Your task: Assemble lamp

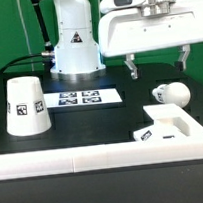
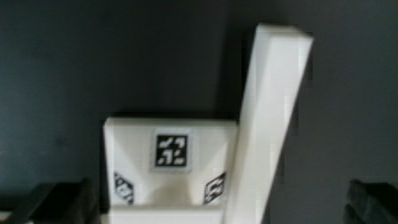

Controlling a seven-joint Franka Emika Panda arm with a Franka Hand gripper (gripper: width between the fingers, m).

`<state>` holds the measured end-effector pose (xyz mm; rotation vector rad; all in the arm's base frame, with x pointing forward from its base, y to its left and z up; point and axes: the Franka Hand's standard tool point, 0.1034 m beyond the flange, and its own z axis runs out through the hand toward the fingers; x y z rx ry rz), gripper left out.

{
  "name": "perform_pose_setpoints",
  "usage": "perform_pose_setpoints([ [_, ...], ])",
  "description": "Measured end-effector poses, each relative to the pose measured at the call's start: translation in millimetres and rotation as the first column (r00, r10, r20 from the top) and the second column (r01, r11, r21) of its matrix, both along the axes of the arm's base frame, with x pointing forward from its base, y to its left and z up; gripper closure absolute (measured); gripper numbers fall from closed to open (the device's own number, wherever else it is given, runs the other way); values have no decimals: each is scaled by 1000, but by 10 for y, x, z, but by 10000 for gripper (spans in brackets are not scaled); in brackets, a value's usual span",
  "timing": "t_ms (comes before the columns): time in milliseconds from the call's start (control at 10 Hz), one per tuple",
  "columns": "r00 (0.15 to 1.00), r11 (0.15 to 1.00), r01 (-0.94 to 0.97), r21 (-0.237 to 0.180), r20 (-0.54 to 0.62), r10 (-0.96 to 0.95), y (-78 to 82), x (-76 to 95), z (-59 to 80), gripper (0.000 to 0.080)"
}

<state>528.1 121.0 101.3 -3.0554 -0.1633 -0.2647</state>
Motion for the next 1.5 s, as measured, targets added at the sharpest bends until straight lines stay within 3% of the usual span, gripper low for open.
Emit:
perform_pose_setpoints([
  [200,1000,1000,15,14,-16,-15,217,-136,-50,101],
  [500,1000,1000,-26,7,-17,26,237,-140,-73,101],
  [600,999,999,-49,11,-2,49,311,-156,-87,101],
  [800,994,994,-108,18,20,108,526,-481,-191,101],
  [900,987,987,-159,12,12,159,579,-547,-219,101],
  [1500,973,973,-230,-1,-5,230,554,-569,-267,101],
])
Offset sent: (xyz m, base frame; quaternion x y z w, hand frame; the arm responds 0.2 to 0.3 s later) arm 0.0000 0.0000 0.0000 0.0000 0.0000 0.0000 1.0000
